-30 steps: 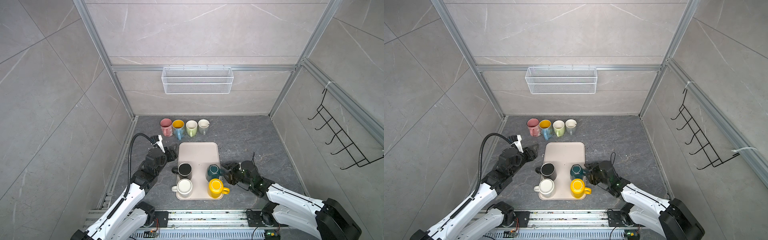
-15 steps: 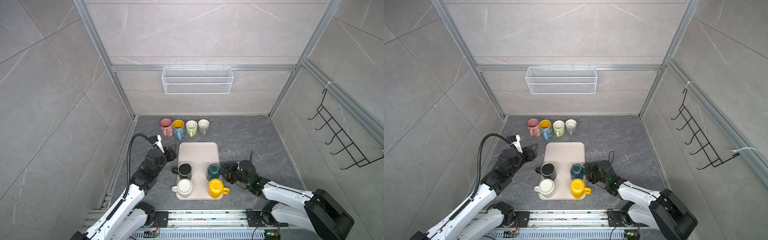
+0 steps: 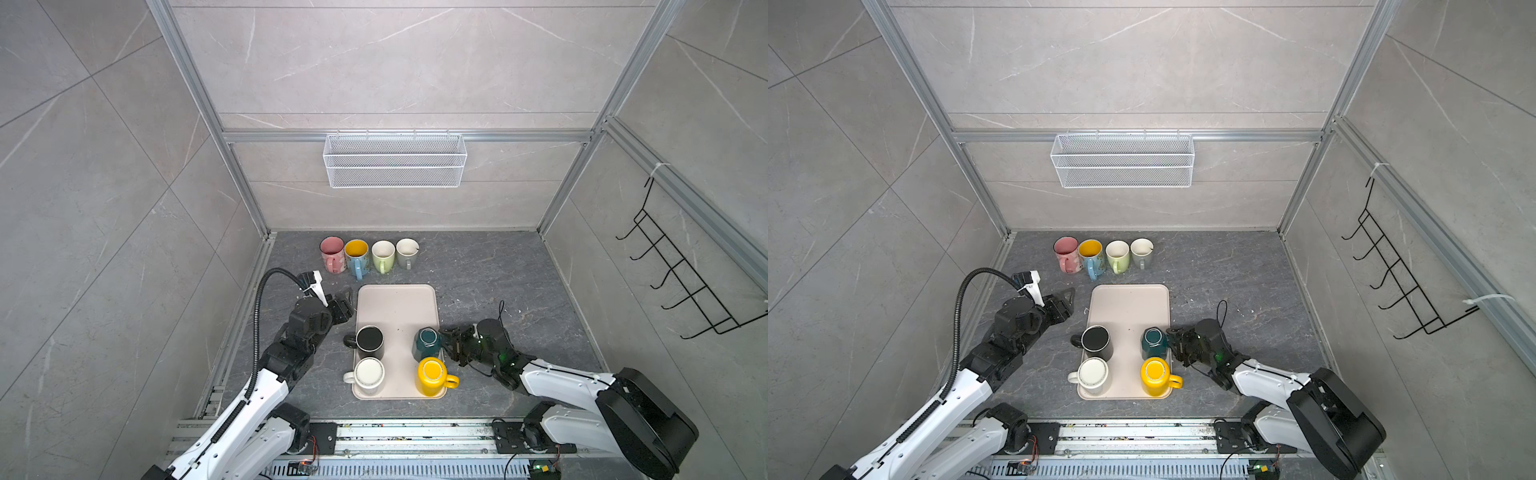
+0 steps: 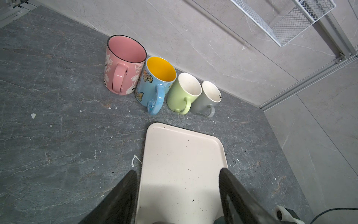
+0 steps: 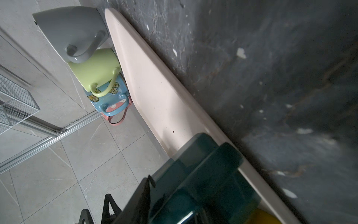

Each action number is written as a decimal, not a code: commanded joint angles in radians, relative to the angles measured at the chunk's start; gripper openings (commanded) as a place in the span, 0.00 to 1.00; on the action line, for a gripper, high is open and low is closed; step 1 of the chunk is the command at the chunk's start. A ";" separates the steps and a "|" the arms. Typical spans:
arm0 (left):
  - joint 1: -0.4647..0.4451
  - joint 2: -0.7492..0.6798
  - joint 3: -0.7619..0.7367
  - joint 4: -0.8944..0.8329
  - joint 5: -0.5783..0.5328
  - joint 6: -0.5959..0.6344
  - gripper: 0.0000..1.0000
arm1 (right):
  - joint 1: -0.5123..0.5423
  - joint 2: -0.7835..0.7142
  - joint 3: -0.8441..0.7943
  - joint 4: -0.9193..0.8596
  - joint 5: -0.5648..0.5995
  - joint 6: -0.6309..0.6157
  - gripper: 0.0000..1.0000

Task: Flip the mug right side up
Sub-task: 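Close the right gripper on the dark green mug's handle, then lift and rotate the dark green mug upright with the right gripper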

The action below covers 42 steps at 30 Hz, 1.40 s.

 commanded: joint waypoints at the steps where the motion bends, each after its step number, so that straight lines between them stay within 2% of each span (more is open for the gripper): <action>1: 0.004 -0.014 0.015 0.007 -0.024 0.013 0.69 | -0.008 0.024 0.029 0.038 -0.021 -0.022 0.37; 15: 0.004 -0.030 0.011 -0.014 -0.045 0.023 0.69 | -0.028 0.087 0.076 0.057 -0.045 -0.057 0.26; 23: 0.005 -0.039 0.021 -0.036 -0.047 0.021 0.69 | -0.036 0.158 0.103 0.128 -0.071 -0.066 0.19; 34: 0.004 -0.046 0.025 -0.044 -0.056 0.020 0.69 | -0.044 0.238 0.113 0.232 -0.102 -0.061 0.00; 42: 0.004 -0.043 0.030 -0.042 -0.052 0.020 0.69 | -0.045 0.211 0.158 0.219 -0.124 -0.150 0.00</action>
